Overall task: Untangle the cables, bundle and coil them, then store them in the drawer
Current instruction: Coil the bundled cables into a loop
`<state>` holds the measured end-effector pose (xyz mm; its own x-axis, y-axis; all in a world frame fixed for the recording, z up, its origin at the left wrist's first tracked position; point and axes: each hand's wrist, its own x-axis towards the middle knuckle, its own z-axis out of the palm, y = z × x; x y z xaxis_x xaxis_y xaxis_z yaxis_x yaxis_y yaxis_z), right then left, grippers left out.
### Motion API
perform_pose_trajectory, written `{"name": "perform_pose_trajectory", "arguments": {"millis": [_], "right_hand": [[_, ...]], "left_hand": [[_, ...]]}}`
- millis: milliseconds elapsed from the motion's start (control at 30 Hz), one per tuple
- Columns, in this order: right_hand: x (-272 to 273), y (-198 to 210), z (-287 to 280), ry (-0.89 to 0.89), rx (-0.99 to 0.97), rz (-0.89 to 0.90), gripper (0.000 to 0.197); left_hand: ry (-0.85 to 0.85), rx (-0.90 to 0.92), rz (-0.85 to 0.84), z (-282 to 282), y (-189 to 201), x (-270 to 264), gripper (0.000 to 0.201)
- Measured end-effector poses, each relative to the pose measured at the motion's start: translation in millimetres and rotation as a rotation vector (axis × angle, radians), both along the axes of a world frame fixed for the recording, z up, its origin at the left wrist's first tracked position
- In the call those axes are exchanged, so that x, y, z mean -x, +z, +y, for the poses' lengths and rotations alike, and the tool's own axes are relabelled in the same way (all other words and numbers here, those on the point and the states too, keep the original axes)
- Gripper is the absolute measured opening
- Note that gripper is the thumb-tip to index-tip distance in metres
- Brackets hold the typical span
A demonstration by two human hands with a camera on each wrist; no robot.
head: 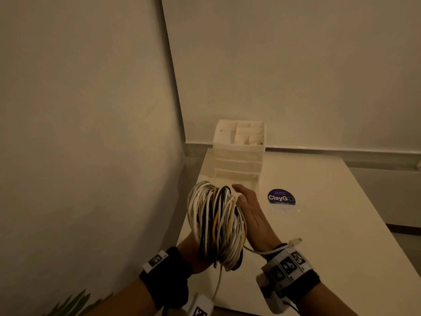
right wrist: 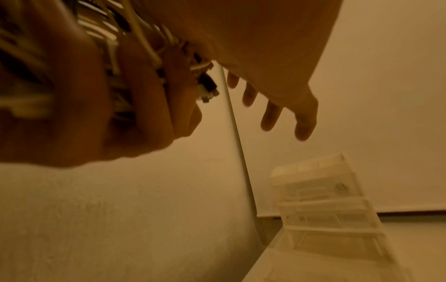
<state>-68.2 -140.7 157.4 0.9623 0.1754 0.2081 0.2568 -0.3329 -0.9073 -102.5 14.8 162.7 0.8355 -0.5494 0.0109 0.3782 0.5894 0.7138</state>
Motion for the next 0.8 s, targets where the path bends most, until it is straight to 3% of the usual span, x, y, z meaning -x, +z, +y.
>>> {"name": "perform_pose_trajectory", "arguments": {"millis": [100, 167, 233, 267, 300, 333, 367, 500, 667, 733, 800], "right_hand": [[6, 3, -11, 0.034, -0.218, 0.125, 0.035], [18, 1, -18, 0.023, -0.297, 0.167, 0.023], [33, -9, -23, 0.034, -0.197, 0.149, 0.039], [41, -13, -23, 0.071, -0.145, 0.154, 0.057], [48, -14, -21, 0.116, -0.140, 0.170, 0.072], [53, -14, -18, 0.150, -0.194, 0.191, 0.082], [57, -12, -16, 0.176, -0.279, 0.202, 0.087], [57, 3, -9, 0.245, -0.537, 0.216, 0.084], [64, -10, 7, 0.155, -0.022, -0.009, 0.093], [67, -18, 13, 0.128, 0.025, -0.058, 0.101], [67, -21, 20, 0.097, -0.055, -0.054, 0.101]], "left_hand": [[0.048, -0.125, -0.073, 0, 7, -2, 0.047], [0.113, -0.098, 0.021, 4, 8, -9, 0.052], [0.173, -0.046, 0.119, 8, 7, -19, 0.041], [0.222, -0.049, 0.183, 12, 9, -23, 0.019], [0.302, -0.045, 0.234, 15, 8, -28, 0.022], [0.341, -0.044, 0.303, 19, 1, -36, 0.041], [0.352, -0.024, 0.352, 22, 0, -40, 0.048], [0.363, 0.040, 0.426, 16, 7, -36, 0.036], [0.388, 0.131, 0.432, -1, 13, -31, 0.032], [0.429, 0.119, 0.454, -5, 16, -28, 0.031], [0.457, 0.055, 0.445, -10, 13, -25, 0.028]]}}
